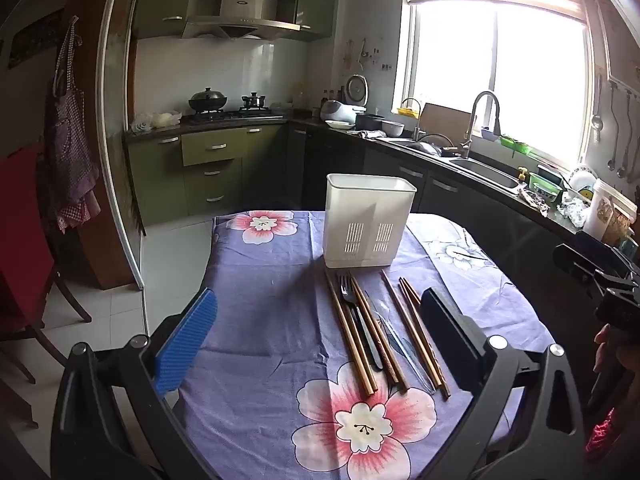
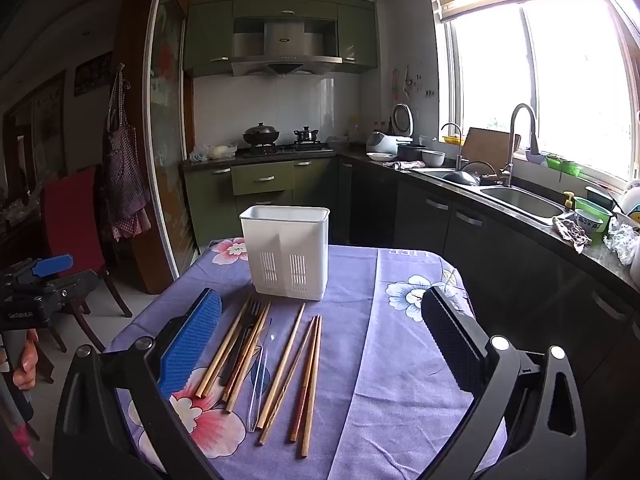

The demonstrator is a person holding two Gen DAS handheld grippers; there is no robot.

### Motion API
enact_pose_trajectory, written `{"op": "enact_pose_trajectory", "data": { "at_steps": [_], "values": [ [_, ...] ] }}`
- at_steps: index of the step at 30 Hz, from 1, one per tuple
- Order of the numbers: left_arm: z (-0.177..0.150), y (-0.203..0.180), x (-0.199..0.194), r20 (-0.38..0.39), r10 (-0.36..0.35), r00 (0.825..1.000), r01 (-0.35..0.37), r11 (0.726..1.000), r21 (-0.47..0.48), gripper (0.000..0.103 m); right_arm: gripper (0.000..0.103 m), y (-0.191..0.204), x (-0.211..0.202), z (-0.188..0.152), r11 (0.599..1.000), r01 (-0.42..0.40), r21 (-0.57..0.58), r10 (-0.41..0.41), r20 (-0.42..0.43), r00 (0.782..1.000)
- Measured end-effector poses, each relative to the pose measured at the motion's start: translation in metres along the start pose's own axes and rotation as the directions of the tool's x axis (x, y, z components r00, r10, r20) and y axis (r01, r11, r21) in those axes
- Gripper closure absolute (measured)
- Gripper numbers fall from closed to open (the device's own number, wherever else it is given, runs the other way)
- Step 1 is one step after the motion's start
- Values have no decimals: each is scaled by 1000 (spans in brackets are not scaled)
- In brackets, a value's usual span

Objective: Organize utensils

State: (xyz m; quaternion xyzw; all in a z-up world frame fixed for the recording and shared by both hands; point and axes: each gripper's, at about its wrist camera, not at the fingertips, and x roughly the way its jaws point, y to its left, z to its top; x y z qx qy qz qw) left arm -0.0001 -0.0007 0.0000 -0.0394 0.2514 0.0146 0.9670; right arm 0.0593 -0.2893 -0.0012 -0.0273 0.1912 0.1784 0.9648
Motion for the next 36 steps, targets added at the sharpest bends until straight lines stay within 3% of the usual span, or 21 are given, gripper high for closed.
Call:
{"op": "enact_pose_trajectory", "data": {
  "at_steps": [36],
  "values": [
    [0, 2, -4, -11, 3, 1000, -3, 1000, -8, 6, 4, -1, -3, -2, 1000, -4, 8, 4, 3, 1000]
  ]
}}
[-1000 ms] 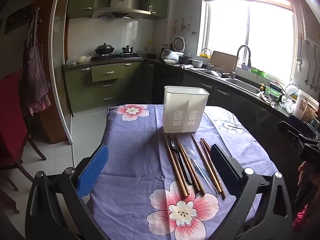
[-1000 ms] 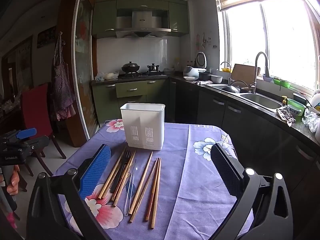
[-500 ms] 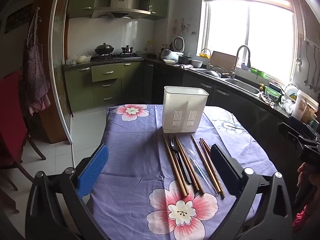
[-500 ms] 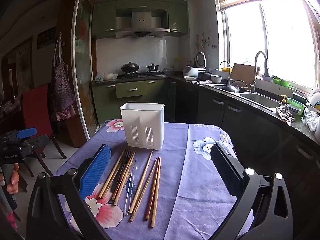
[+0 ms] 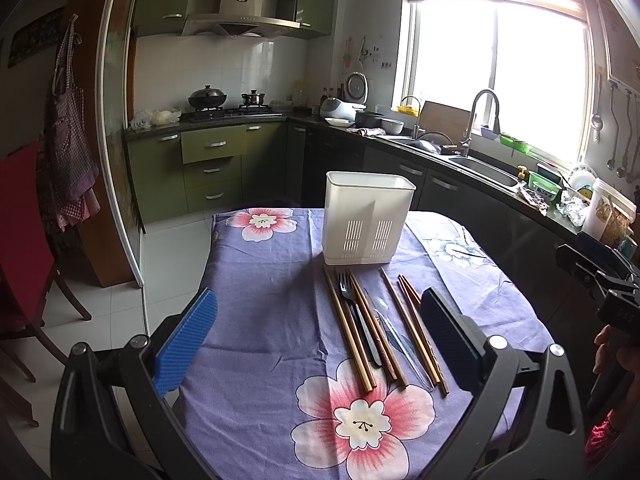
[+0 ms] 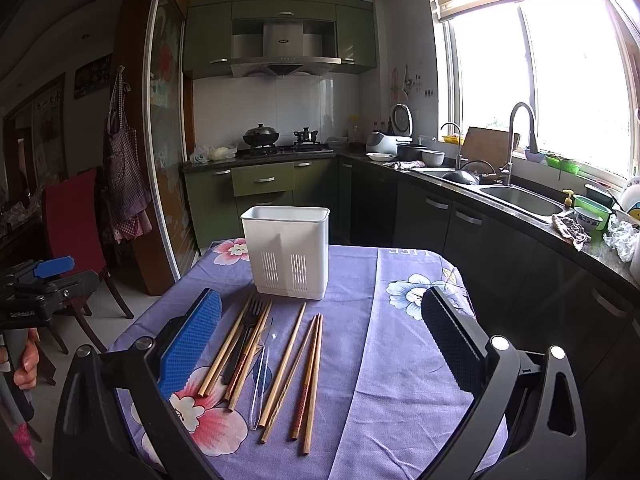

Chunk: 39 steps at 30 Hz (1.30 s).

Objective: Organize utensils

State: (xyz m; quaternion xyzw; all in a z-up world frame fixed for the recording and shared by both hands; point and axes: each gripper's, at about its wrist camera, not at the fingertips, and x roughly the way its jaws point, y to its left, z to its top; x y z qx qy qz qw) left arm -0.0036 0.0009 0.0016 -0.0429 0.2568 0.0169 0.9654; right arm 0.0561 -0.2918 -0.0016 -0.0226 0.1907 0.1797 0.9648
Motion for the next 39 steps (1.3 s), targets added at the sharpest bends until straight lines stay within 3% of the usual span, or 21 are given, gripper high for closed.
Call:
{"op": "enact_pose_trajectory", "data": {
  "at_steps": [39],
  "values": [
    [-11, 0, 4, -9, -3, 1000, 3, 1000, 0, 6, 4, 5, 3, -3, 1000, -2, 1, 2, -8, 1000]
  ]
}}
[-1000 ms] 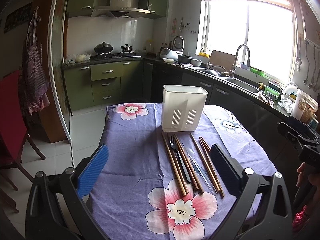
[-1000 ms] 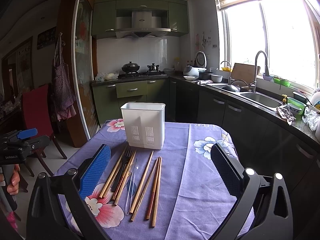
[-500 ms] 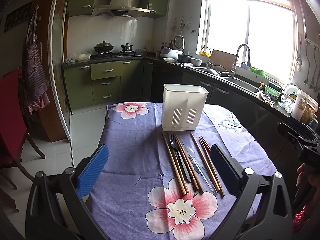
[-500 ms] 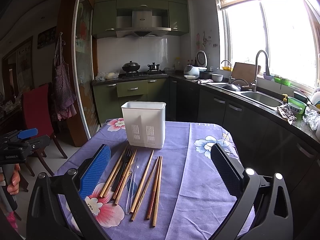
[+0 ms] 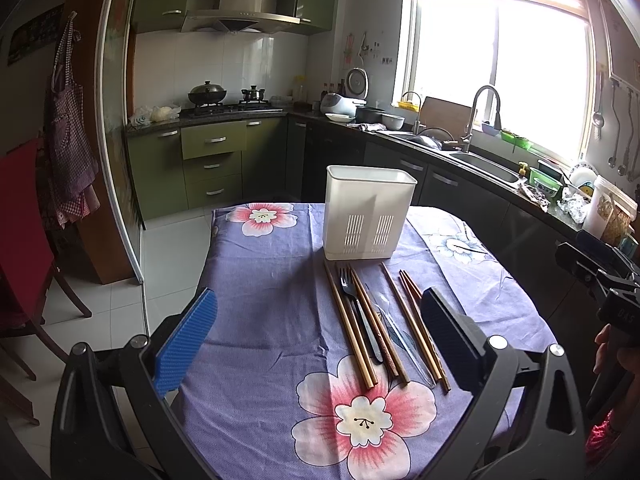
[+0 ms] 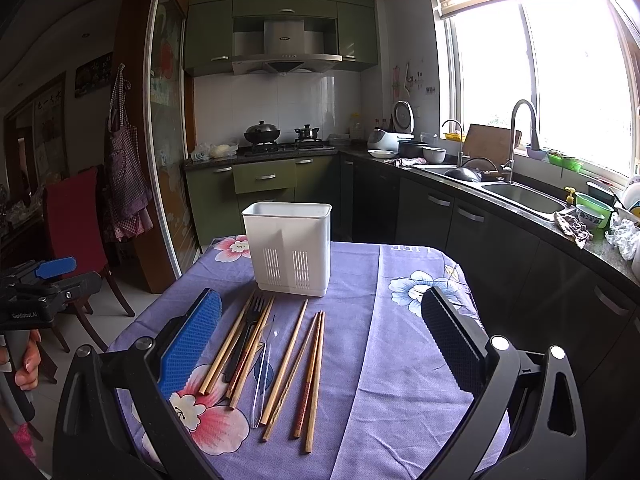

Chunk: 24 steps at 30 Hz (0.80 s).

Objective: Organize utensils

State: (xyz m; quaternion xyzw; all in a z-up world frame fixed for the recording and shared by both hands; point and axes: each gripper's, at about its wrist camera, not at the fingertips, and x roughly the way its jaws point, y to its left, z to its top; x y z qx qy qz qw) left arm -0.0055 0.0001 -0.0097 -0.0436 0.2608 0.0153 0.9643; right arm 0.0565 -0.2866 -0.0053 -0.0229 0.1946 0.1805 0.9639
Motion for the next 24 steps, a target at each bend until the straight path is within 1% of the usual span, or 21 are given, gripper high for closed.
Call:
{"op": "enact_pose_trajectory", "data": {
  "at_steps": [8, 20, 24],
  "values": [
    [5, 1, 1, 0, 0, 1000, 0, 1000, -2, 6, 4, 0, 0, 0, 1000, 1, 1, -1, -1, 1000],
    [1, 1, 2, -3, 2, 1000, -2, 1000, -2, 6, 4, 3, 6, -7, 1000, -3, 2, 3, -9, 1000],
    [-1, 3, 9, -20, 3, 1000, -3, 1000, 0, 6, 4, 1, 12, -10, 1000, -6, 3, 6, -26, 1000]
  ]
}}
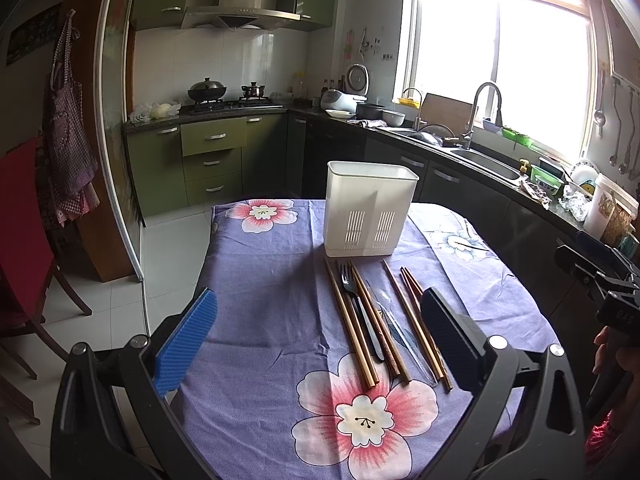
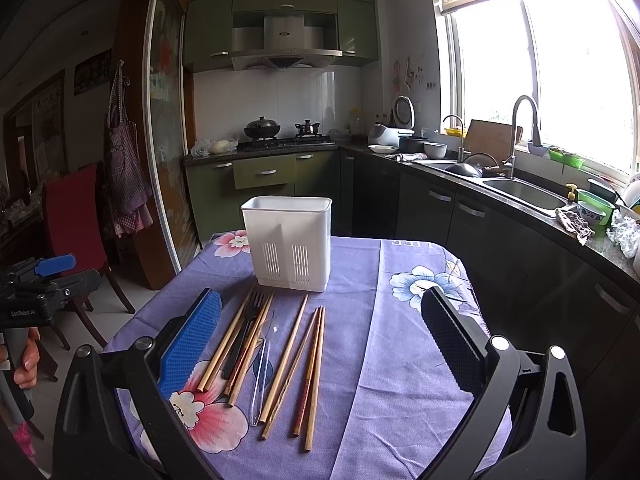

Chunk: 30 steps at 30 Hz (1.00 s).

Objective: Organize utensils
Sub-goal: 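Lower the left gripper onto the black fork and close on it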

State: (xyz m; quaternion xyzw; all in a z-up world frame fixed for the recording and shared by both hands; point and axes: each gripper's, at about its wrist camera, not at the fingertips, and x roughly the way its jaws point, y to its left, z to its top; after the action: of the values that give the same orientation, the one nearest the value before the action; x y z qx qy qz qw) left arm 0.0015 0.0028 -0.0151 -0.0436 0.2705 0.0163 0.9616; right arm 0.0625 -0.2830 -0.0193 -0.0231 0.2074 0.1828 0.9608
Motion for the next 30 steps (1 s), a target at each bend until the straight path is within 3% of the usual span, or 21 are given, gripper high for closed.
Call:
{"op": "enact_pose_trajectory", "data": {
  "at_steps": [4, 8, 10, 13, 17, 19, 22, 25, 27, 30],
  "values": [
    [5, 2, 23, -59, 14, 998, -14, 1000, 1, 6, 4, -1, 17, 1, 1000, -7, -17, 6, -56, 998],
    [8, 3, 70, -202, 18, 979, -18, 1000, 1, 6, 4, -2, 55, 0, 998, -20, -57, 8, -198, 980],
    [8, 4, 96, -276, -17, 961, 9, 1000, -30, 6, 4, -4, 80, -4, 997, -46, -64, 25, -288, 957],
    [9, 1, 134, -376, -57, 925, 36, 997, -65, 6, 4, -11, 122, -11, 996, -68, -50, 40, -427, 903],
    [10, -11, 174, -473, -46, 880, 18, 998, -64, 6, 4, -19, 167, -18, 995, -102, 13, 93, -535, 840],
    [9, -18, 190, -513, -42, 857, 10, 998, -66, 8, 14, -22, 179, -20, 994, -105, 28, 103, -554, 826],
    [9, -31, 209, -556, -29, 831, 7, 999, -42, 27, 35, -27, 194, -19, 997, -71, 12, 65, -572, 818],
    [9, -42, 225, -587, -18, 810, 6, 1000, -23, 36, 52, -28, 205, -17, 997, -79, 17, 73, -596, 800],
    [10, -46, 232, -603, -16, 798, 8, 1000, -17, 42, 59, -25, 209, -16, 996, -91, 6, 76, -610, 789],
    [8, -52, 244, -638, -19, 770, 5, 1000, -23, 54, 60, -23, 210, -15, 995, -102, 2, 82, -614, 785]
  ]
}}
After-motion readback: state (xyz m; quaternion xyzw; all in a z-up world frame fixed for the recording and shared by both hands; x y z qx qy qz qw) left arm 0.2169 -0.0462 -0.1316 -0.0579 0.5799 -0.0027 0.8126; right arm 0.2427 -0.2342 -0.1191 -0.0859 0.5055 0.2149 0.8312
